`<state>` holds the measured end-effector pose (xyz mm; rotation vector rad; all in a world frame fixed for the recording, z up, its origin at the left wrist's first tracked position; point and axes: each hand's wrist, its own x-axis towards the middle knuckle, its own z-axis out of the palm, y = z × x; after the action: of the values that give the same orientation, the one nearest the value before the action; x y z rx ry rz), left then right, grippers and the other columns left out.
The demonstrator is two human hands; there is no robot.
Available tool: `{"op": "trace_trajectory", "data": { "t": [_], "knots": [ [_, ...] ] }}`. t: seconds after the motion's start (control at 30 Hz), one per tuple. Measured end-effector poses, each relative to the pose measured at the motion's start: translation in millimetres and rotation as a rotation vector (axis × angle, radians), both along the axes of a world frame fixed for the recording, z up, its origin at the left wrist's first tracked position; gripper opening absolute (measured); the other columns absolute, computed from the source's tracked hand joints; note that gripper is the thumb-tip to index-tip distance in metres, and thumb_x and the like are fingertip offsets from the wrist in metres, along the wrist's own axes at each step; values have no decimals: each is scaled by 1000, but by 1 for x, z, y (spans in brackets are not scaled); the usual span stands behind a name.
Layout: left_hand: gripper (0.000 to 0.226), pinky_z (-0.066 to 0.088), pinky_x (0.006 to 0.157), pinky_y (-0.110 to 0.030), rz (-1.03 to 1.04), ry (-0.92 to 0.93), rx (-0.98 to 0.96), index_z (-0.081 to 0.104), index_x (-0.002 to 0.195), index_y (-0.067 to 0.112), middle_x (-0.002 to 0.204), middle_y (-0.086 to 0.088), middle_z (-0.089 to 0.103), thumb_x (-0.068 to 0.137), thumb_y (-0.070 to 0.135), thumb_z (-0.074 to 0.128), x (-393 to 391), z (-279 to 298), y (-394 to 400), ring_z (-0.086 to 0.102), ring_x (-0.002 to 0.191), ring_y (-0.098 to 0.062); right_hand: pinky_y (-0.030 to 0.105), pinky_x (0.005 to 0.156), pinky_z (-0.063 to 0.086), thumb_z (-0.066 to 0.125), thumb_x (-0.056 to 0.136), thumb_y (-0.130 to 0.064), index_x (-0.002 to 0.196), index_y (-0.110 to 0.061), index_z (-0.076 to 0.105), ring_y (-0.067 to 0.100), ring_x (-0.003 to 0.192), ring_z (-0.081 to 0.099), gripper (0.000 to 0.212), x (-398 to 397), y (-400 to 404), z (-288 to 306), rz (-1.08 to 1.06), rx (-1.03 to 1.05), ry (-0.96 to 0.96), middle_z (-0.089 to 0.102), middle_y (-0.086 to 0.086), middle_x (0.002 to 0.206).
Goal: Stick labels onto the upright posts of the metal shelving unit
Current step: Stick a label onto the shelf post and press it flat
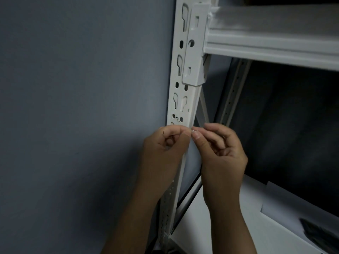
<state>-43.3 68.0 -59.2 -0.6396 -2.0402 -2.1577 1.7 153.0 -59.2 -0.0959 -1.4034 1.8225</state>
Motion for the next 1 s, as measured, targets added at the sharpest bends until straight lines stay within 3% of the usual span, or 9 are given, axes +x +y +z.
{"op": "trace_trajectory", "data": {
  "t": [0.07, 0.17, 0.33, 0.5, 0.8, 1.0],
  "knots": [
    [7, 46, 59, -10, -1, 30, -19, 70, 84, 20, 76, 7, 68, 86, 16, 64, 0, 0, -1, 61, 67, -1, 20, 73, 56, 69, 79, 3, 92, -12, 62, 13, 78, 70, 21, -1, 1, -2, 6, 2, -11, 73, 3, 82],
    [10, 44, 61, -7, 175, 121, -54, 69, 79, 22, 80, 5, 61, 85, 15, 66, -2, -1, 2, 59, 71, 1, 16, 65, 53, 66, 84, 3, 90, -12, 62, 9, 67, 62, 17, -5, 0, -6, -44, 7, -27, 67, -1, 72],
    [18, 45, 60, -8, 403, 187, -75, 64, 77, 30, 84, 7, 56, 88, 16, 64, -8, 2, 12, 56, 71, 2, 15, 69, 54, 67, 84, 1, 93, -15, 62, 5, 71, 66, 19, -10, -2, -8, -96, -51, -21, 70, -1, 76],
    [21, 46, 57, -15, 444, 218, -133, 60, 71, 33, 82, 8, 53, 86, 19, 64, -11, 3, 17, 55, 69, -4, 14, 69, 53, 67, 83, 1, 91, -17, 62, 6, 72, 67, 21, -12, 0, -9, -105, -64, -24, 70, 1, 78],
    [13, 48, 58, -21, 420, 234, -150, 68, 75, 19, 79, 1, 56, 87, 18, 63, -10, 1, 17, 55, 66, -9, 15, 69, 54, 67, 83, 3, 91, -15, 62, 6, 72, 67, 20, -17, 3, -9, -110, -64, -33, 70, -1, 76],
    [18, 43, 56, -12, 410, 238, -141, 64, 69, 19, 74, 3, 52, 85, 12, 63, -15, 3, 18, 52, 65, -7, 17, 70, 55, 68, 83, 2, 90, -14, 61, 7, 71, 66, 19, -18, 4, -11, -113, -59, -37, 69, -1, 73]
  ]
}}
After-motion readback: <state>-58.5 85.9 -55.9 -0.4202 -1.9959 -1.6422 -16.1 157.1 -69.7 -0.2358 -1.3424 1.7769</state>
